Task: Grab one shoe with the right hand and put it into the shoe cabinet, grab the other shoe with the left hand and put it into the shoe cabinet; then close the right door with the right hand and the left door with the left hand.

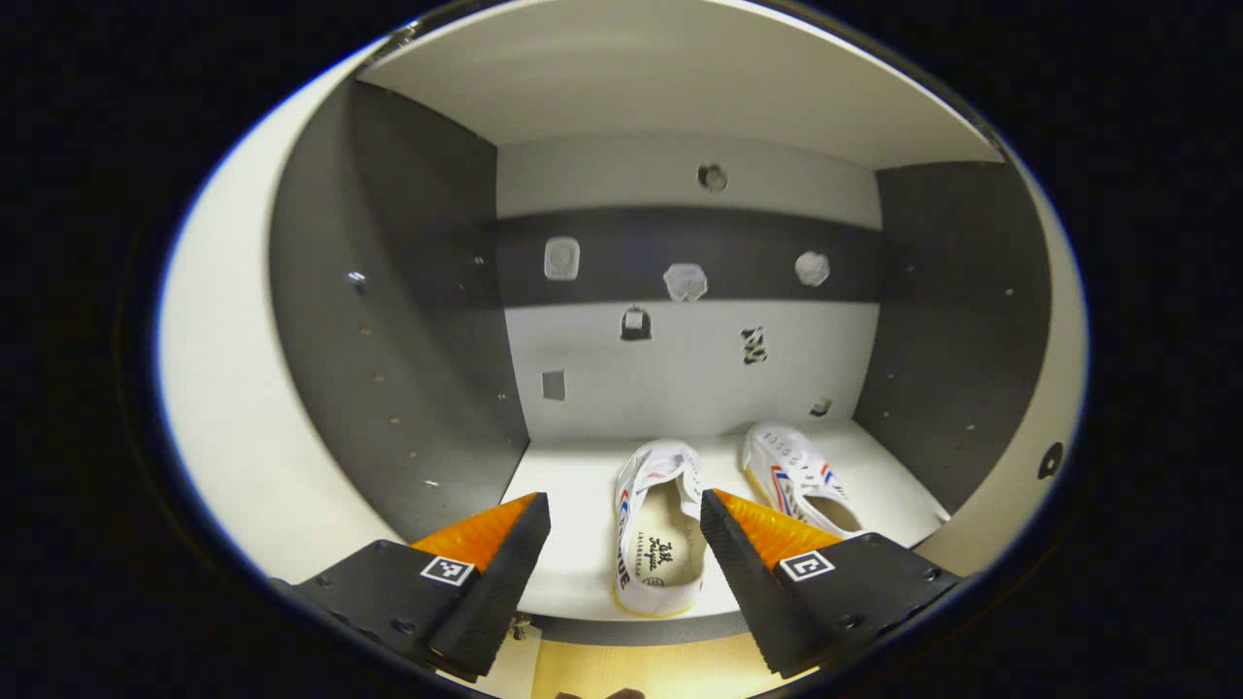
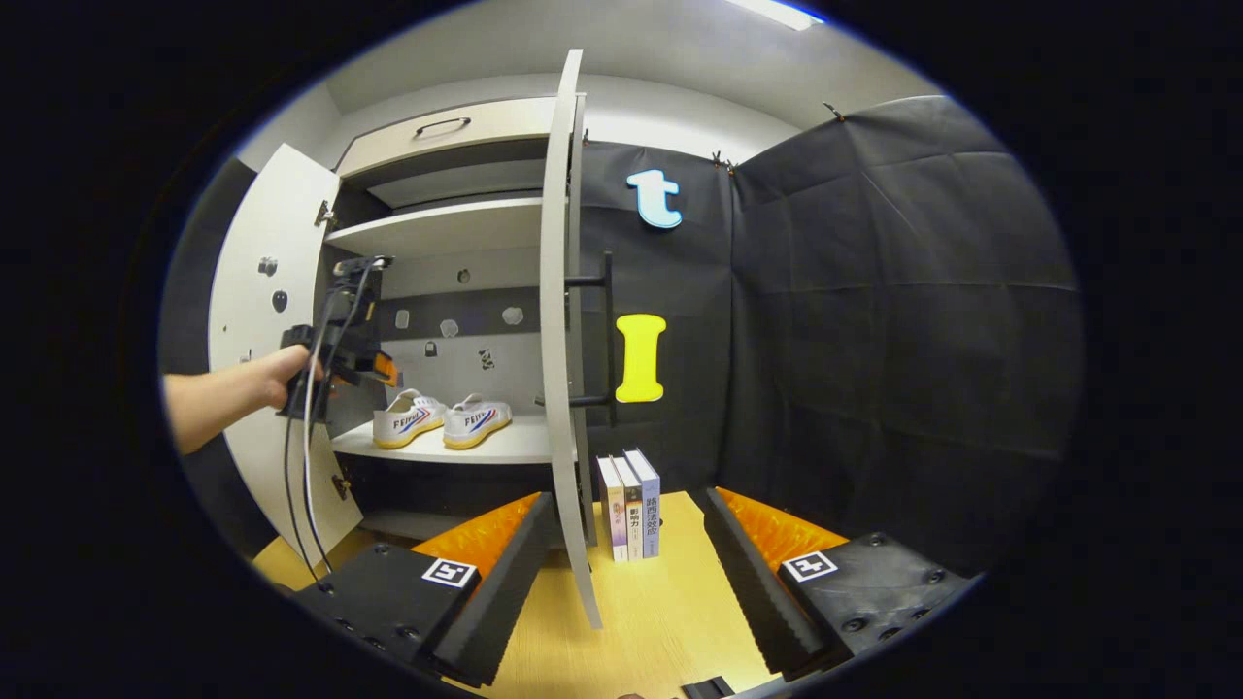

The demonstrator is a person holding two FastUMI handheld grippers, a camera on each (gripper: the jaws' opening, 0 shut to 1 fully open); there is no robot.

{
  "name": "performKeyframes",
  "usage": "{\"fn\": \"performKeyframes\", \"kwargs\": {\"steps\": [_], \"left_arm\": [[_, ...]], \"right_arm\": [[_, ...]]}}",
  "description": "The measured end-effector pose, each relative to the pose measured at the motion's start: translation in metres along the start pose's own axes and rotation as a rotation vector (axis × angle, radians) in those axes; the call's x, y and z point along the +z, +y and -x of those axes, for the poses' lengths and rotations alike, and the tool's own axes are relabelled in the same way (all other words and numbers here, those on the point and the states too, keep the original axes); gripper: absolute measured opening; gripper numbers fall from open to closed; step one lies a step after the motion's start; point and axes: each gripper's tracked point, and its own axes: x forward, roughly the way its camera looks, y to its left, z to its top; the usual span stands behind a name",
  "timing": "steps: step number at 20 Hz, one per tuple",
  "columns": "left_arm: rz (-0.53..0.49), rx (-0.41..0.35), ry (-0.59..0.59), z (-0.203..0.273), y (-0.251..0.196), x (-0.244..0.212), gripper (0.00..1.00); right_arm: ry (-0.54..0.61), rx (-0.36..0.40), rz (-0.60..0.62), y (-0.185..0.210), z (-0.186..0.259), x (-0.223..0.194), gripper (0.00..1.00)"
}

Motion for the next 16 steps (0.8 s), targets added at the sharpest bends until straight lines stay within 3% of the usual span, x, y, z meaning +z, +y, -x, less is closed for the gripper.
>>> {"fn": "performKeyframes", "kwargs": {"steps": [4,7,9,16], "left_arm": [[0.042,-0.039,-0.128,0.086,-0.005,-0.009,0.98],[0.022,-0.021,-0.200,0.143,-0.003,-0.030,0.98],[0.019,0.001,-0.208,0.174,-0.004,-0.053,0.97],[0.087,-0.042,-0.223,0.247,-0.021,-0.109,0.97]], "right_arm": [[-0.004,0.006,-0.031,-0.013,-0.010,0.009,0.98],[-0.011,0.006,-0.027,-0.015,-0.016,0.017,0.98],[-0.017,0.016,-0.023,-0.010,-0.019,0.020,0.98],[-0.022,0.023,-0.024,-0.006,-0.025,0.025,0.98]]}}
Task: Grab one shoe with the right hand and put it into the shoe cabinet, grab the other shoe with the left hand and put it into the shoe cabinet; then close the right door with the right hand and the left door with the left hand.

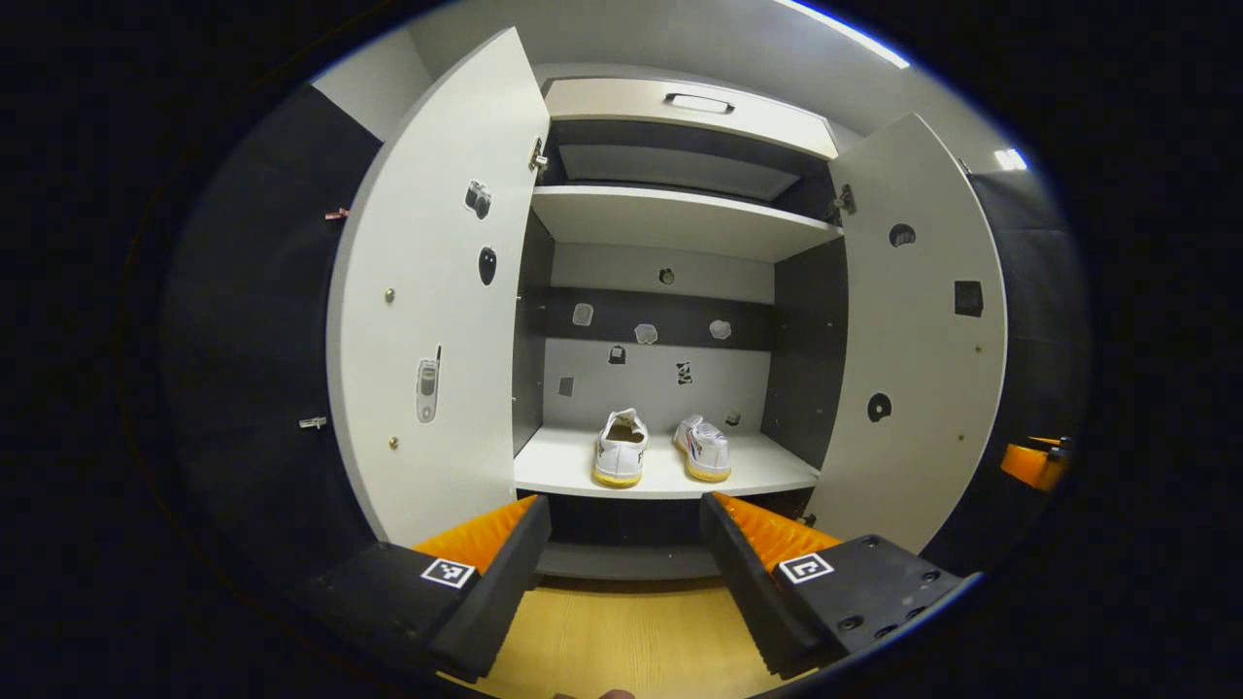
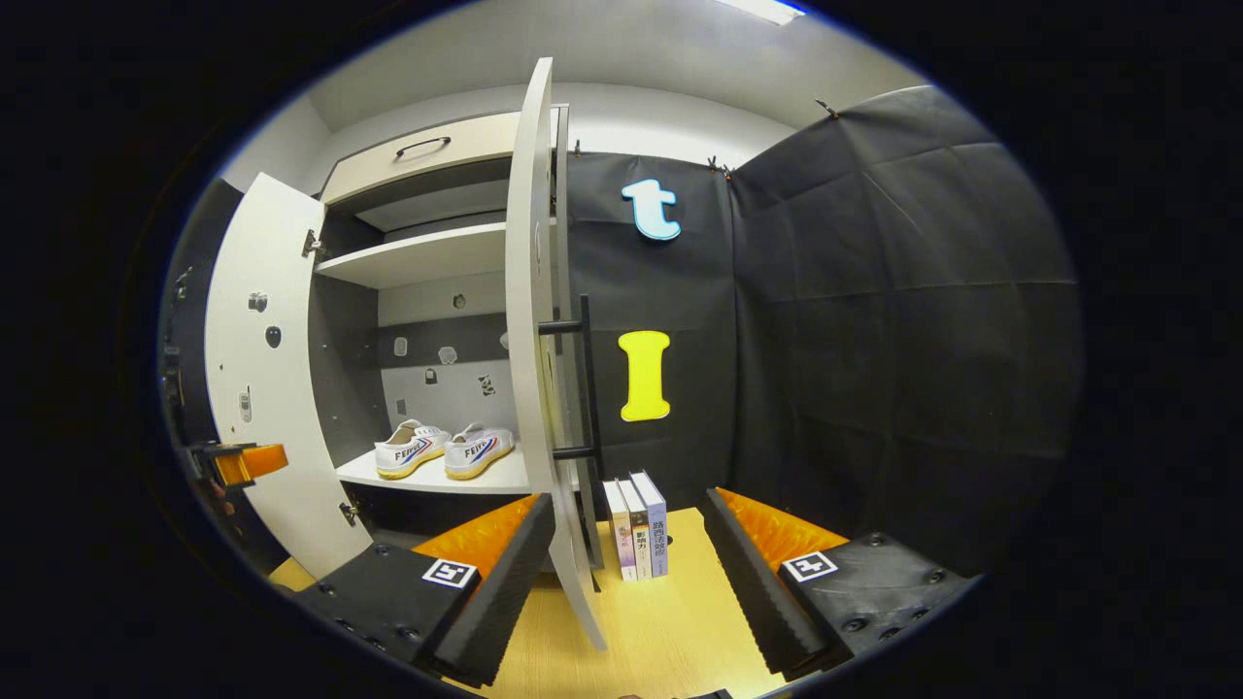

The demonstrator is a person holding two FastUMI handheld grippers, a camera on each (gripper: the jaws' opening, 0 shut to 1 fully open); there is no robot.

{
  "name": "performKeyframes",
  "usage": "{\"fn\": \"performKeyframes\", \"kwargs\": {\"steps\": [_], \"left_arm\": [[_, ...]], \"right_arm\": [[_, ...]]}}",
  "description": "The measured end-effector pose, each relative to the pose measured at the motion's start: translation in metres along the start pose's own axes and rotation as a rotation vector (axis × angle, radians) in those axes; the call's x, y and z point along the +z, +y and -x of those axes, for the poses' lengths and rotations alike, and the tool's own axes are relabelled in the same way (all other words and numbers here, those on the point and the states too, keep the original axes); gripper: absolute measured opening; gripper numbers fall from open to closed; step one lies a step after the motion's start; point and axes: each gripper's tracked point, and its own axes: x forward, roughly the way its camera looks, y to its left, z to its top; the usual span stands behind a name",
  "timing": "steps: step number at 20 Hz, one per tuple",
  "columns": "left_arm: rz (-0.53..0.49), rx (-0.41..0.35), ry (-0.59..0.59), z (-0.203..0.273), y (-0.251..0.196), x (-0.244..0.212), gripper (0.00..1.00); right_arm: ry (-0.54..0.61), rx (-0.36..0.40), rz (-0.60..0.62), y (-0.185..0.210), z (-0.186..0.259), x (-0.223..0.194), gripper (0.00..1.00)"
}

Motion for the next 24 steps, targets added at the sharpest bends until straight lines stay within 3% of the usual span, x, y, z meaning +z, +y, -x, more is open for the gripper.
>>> {"fn": "performKeyframes", "kwargs": {"steps": [4,9,12,15,16,19,24], "left_arm": [[0.027,-0.023,0.050,0.010,-0.007,-0.020,0.97],[-0.024,-0.055,0.054,0.016,-0.022,-0.026,0.94],[0.013,-0.095,0.077,0.020,-0.041,-0.035,0.94],[0.001,-0.118,0.092,0.027,-0.052,-0.045,0.94],[-0.008,-0.122,0.094,0.028,-0.052,-0.047,0.94],[-0.014,-0.119,0.098,0.031,-0.052,-0.050,0.94],[0.001,-0.097,0.095,0.032,-0.040,-0.048,0.94]], "right_arm": [[-0.022,-0.026,-0.032,-0.026,-0.013,0.018,0.98],[-0.087,-0.077,0.015,-0.066,-0.042,0.057,0.98],[-0.070,-0.102,0.094,-0.088,-0.072,0.065,0.98],[-0.021,-0.019,0.064,-0.073,-0.096,0.068,0.98],[-0.007,0.012,0.048,-0.066,-0.100,0.069,0.94],[-0.001,0.077,0.033,-0.050,-0.110,0.070,0.98],[-0.024,0.122,0.067,-0.027,-0.112,0.073,0.98]]}}
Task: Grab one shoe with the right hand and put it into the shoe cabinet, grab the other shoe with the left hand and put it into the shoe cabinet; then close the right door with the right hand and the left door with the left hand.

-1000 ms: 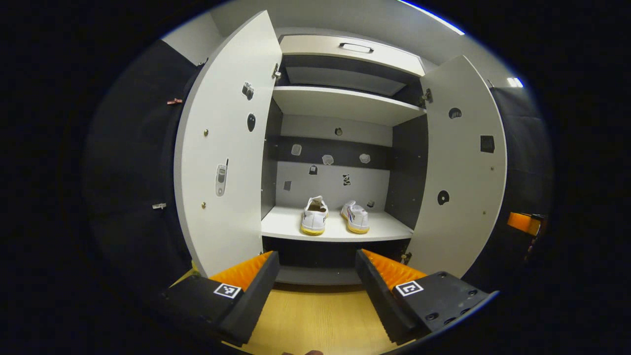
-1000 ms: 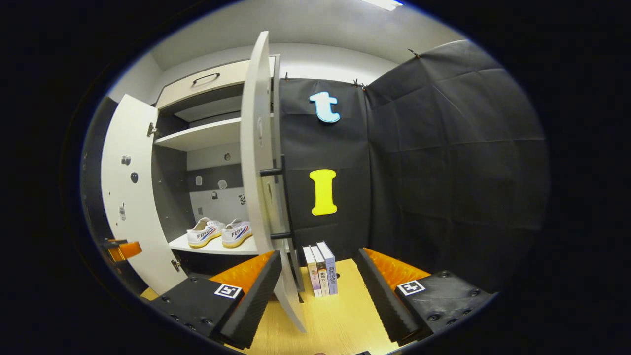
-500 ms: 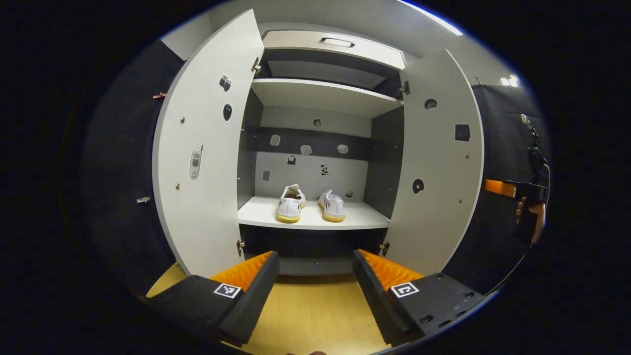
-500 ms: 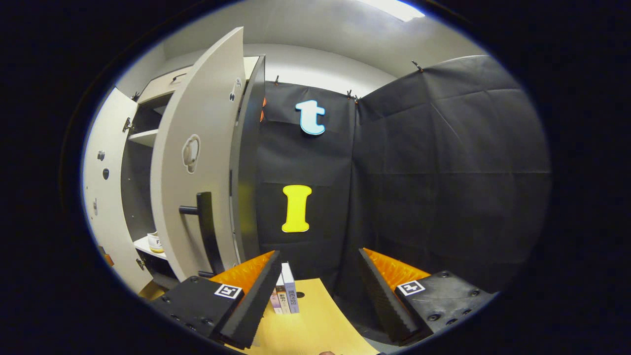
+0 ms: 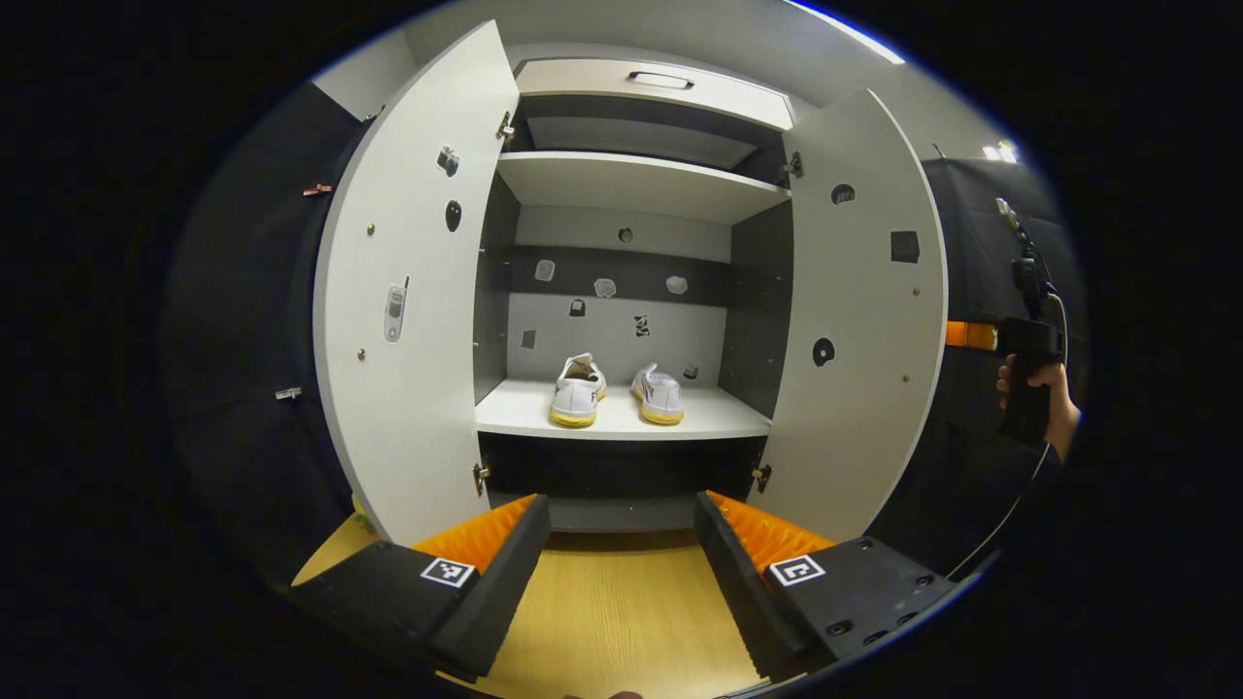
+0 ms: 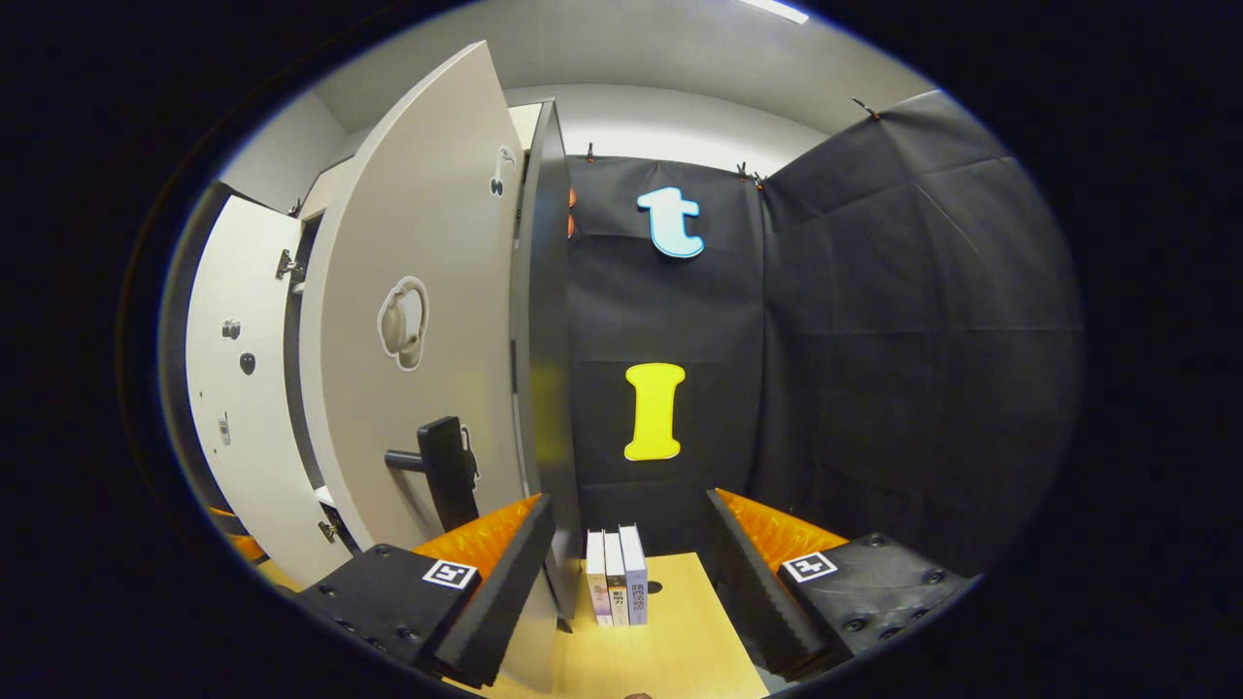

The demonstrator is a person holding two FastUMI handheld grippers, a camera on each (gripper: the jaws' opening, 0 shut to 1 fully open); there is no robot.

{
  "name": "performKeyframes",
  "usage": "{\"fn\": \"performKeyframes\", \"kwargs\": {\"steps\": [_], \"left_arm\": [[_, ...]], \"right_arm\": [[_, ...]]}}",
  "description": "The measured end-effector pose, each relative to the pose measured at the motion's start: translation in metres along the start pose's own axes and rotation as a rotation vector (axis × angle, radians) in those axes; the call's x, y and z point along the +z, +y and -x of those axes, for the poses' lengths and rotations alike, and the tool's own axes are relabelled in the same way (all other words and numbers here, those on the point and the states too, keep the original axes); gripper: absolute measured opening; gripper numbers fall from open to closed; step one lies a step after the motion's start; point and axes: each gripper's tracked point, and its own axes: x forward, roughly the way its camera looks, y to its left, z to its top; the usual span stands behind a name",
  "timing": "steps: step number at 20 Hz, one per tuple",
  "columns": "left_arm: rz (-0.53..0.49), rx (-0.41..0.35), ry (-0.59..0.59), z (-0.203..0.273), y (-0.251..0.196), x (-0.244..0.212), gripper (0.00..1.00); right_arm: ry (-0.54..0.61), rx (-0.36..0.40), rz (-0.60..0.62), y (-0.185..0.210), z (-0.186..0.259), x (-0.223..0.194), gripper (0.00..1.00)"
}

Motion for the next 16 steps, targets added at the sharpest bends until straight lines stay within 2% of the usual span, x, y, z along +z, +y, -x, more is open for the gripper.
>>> {"fn": "performKeyframes", "kwargs": {"steps": [1,2,6,8,11,16], "left_arm": [[-0.005,-0.002,-0.001,0.000,0.001,0.000,0.94],[-0.015,0.004,-0.001,0.001,0.004,-0.001,0.94],[-0.037,0.004,0.009,0.006,0.007,-0.007,0.94],[-0.035,-0.001,0.015,0.008,0.010,-0.010,0.94],[0.002,0.013,0.020,0.011,0.024,-0.011,0.94],[0.047,0.053,0.028,0.020,0.059,-0.016,0.94]], "right_arm": [[-0.012,-0.005,0.013,0.000,-0.001,0.002,0.91],[-0.013,-0.016,0.025,-0.002,0.000,0.004,0.95],[0.029,0.011,-0.036,0.009,0.002,-0.003,0.95],[0.024,0.017,-0.029,0.021,0.005,-0.002,0.94],[0.017,0.006,-0.001,0.034,0.007,-0.002,0.94],[0.020,0.026,-0.024,0.077,0.009,-0.006,0.95]]}}
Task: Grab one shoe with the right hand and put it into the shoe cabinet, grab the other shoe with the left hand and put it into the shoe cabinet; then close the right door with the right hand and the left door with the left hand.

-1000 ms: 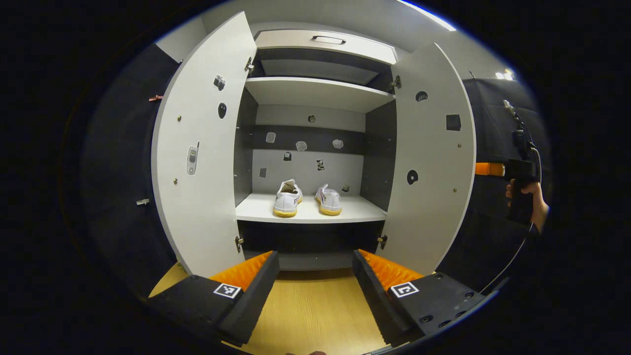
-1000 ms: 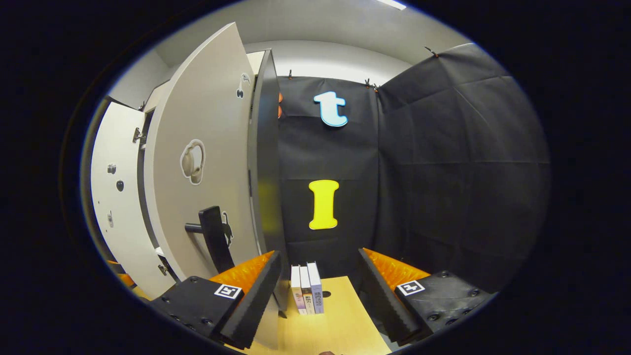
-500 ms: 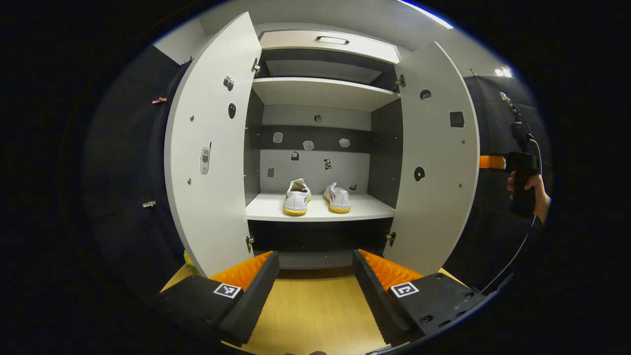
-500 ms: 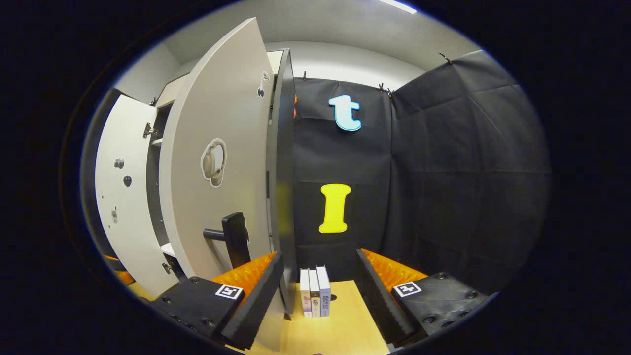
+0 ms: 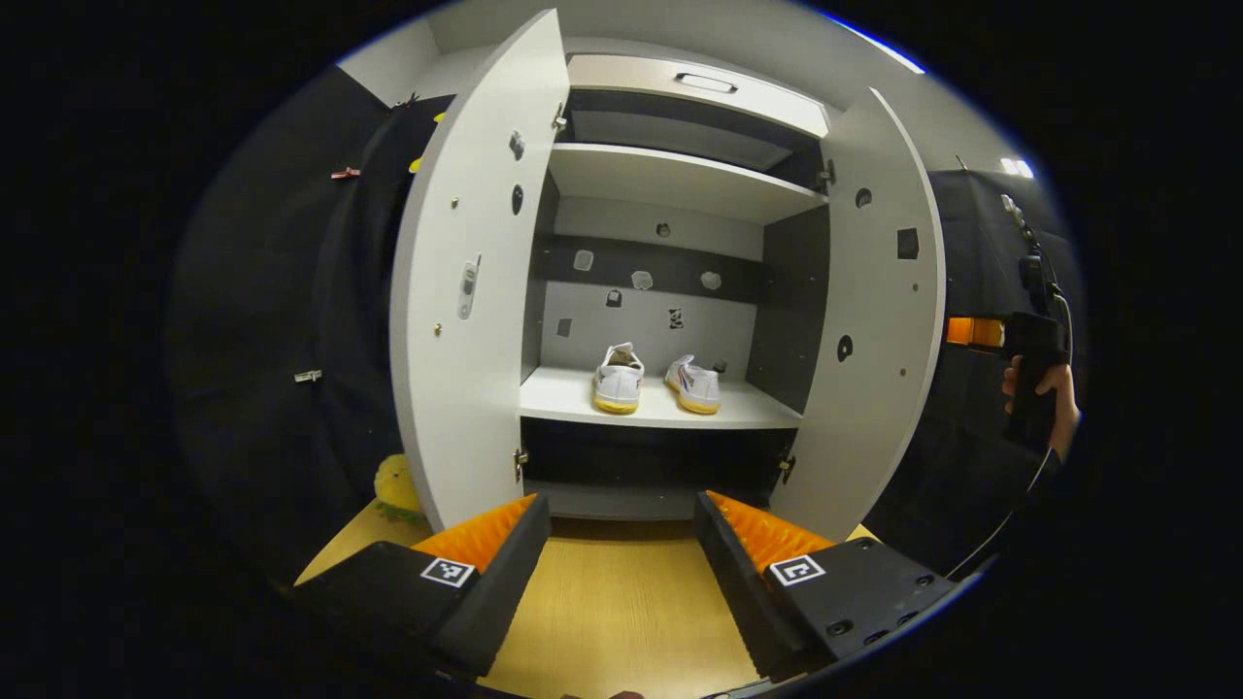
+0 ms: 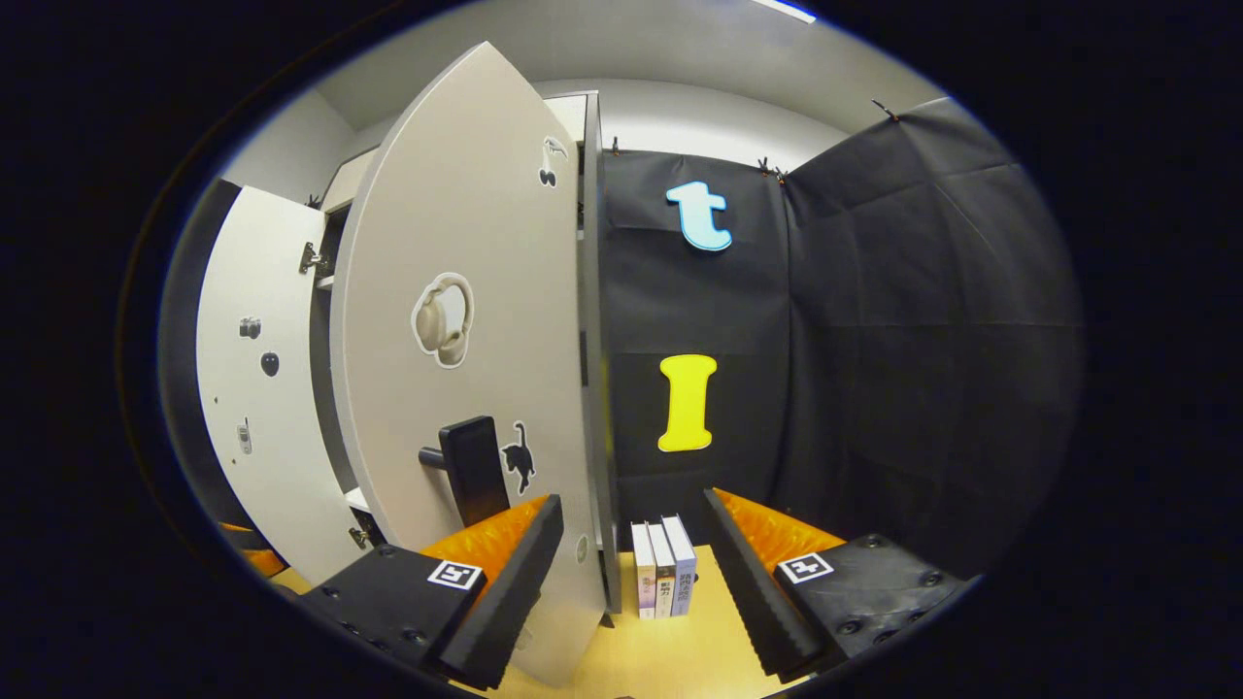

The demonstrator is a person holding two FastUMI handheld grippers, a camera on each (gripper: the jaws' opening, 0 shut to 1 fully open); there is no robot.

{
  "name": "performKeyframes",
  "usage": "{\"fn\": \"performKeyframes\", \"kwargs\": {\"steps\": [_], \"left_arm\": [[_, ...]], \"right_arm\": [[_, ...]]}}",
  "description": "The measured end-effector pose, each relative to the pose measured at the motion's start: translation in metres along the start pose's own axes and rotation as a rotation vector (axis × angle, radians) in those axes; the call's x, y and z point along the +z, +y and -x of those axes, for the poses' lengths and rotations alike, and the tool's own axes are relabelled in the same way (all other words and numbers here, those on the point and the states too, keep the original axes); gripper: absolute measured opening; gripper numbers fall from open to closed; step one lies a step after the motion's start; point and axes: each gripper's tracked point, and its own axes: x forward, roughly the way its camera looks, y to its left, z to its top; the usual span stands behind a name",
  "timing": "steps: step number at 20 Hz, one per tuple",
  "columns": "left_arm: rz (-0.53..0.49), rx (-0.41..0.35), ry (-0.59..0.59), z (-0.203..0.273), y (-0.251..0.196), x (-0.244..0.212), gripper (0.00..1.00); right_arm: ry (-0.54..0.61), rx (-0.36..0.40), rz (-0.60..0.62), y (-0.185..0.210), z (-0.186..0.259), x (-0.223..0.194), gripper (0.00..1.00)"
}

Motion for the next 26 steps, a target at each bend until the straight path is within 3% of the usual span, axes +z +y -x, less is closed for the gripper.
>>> {"fn": "performKeyframes", "kwargs": {"steps": [9,17,26], "left_arm": [[0.041,0.052,-0.008,0.020,0.068,-0.008,0.94],[0.071,0.133,-0.034,0.040,0.132,-0.010,0.94],[0.056,0.231,-0.062,0.037,0.218,0.015,0.95]], "right_arm": [[-0.020,0.008,-0.011,0.071,-0.015,-0.008,0.95],[-0.018,0.077,-0.023,0.155,-0.030,-0.016,0.97],[0.027,0.046,-0.004,0.156,0.019,-0.066,0.97]]}}
